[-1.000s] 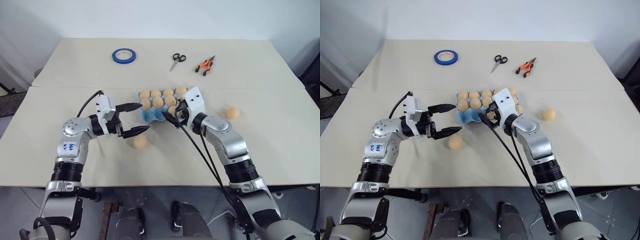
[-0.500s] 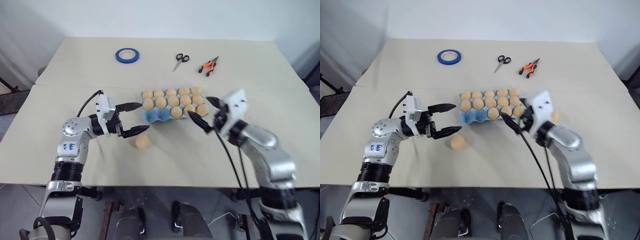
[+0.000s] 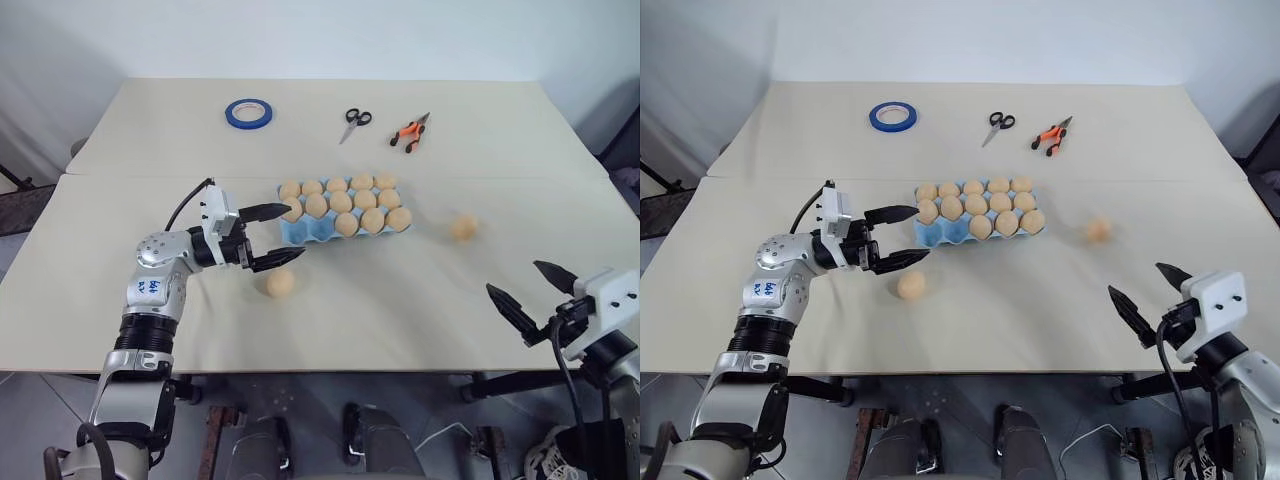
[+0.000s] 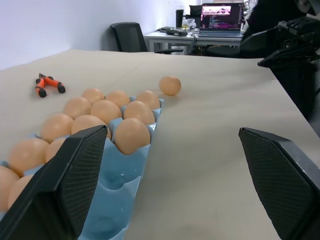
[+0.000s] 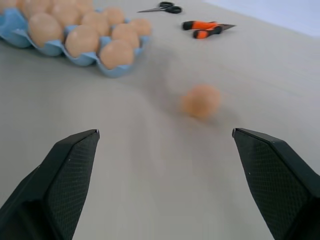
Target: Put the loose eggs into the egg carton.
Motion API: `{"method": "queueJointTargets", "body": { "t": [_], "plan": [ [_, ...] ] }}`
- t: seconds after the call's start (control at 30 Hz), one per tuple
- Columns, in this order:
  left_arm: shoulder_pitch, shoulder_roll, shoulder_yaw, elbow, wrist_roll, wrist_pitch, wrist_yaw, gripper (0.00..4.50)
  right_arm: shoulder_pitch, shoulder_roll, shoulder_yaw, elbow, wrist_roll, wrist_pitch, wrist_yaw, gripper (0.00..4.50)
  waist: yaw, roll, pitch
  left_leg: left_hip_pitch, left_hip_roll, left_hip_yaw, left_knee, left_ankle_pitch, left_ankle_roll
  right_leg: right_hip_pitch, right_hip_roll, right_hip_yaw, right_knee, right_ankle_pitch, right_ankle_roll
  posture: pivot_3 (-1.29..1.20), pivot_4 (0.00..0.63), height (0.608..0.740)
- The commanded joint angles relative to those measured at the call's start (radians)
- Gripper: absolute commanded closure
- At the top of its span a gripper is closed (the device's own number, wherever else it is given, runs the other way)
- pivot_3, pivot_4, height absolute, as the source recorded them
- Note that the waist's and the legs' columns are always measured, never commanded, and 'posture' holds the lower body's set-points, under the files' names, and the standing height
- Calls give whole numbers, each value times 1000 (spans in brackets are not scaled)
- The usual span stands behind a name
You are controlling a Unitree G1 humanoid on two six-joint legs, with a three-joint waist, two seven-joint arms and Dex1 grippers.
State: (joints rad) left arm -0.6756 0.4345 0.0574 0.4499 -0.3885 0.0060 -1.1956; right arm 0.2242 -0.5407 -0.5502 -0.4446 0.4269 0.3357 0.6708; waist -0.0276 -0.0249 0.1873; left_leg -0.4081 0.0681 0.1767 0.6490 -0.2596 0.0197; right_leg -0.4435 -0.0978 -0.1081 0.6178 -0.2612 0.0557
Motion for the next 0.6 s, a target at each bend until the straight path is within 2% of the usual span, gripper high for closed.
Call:
{"method": "queueJointTargets", "body": {
  "t": [0.03,0.33,0.6],
  "plan": [
    [-26,-2,2,4,0,-22,-11,0,15,7,-27,2,23,-39,-5,34,1,0,0,0,0,0,0,0,0,0,0,0,0,0,0,0,150,740],
    [-15,8,10,-13,-4,-17,-12,0,-46,8,9,23,25,-33,-55,34,1,0,0,0,0,0,0,1,2,0,-1,0,0,0,0,0,150,740],
    [3,5,11,-36,-6,-12,3,0,-259,48,148,218,-87,-27,-202,34,0,0,0,0,-1,0,0,1,2,0,-1,0,1,0,0,0,150,740]
  ]
}}
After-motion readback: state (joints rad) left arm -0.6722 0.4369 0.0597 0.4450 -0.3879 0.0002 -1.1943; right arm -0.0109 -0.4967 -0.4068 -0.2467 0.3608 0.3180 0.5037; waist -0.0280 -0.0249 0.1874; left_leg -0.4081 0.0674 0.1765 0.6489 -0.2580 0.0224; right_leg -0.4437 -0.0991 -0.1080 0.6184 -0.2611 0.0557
